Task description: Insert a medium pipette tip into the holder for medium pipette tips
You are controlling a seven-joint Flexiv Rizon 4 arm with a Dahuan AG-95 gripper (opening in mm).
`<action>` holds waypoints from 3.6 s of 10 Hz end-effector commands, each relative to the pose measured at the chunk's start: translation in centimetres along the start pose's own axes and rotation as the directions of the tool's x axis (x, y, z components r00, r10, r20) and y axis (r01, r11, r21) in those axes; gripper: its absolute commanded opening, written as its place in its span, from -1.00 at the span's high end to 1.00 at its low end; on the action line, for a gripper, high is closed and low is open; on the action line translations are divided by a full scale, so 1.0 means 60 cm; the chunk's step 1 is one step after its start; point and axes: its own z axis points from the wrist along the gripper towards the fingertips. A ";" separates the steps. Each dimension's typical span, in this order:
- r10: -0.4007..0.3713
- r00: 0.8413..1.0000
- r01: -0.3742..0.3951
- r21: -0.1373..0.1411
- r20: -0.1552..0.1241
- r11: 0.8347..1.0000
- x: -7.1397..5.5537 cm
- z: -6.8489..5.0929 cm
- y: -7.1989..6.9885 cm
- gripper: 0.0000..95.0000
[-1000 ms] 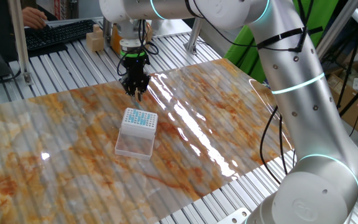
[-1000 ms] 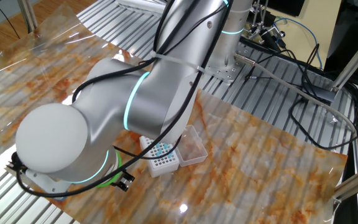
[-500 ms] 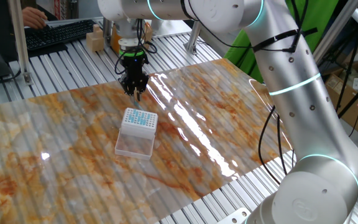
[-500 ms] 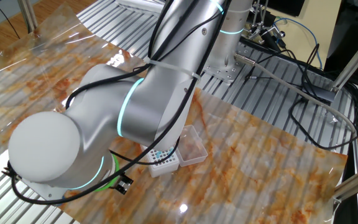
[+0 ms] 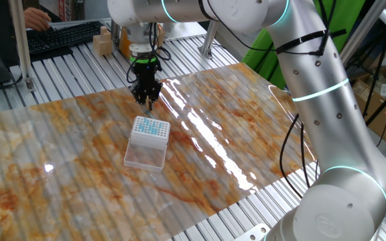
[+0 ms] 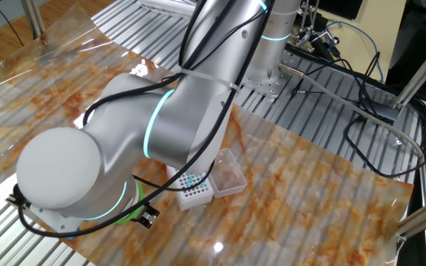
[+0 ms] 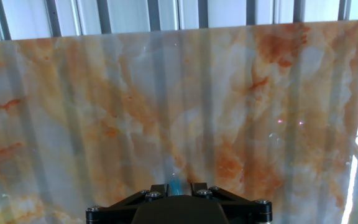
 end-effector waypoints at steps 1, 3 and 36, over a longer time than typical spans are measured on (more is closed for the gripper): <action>0.000 1.000 0.000 -0.003 -0.009 1.000 -0.002 0.001 0.000 0.60; 0.000 1.000 0.000 -0.012 -0.021 1.000 0.000 0.001 0.000 0.60; 0.092 0.996 -0.091 -0.032 0.019 0.995 0.052 -0.060 0.017 1.00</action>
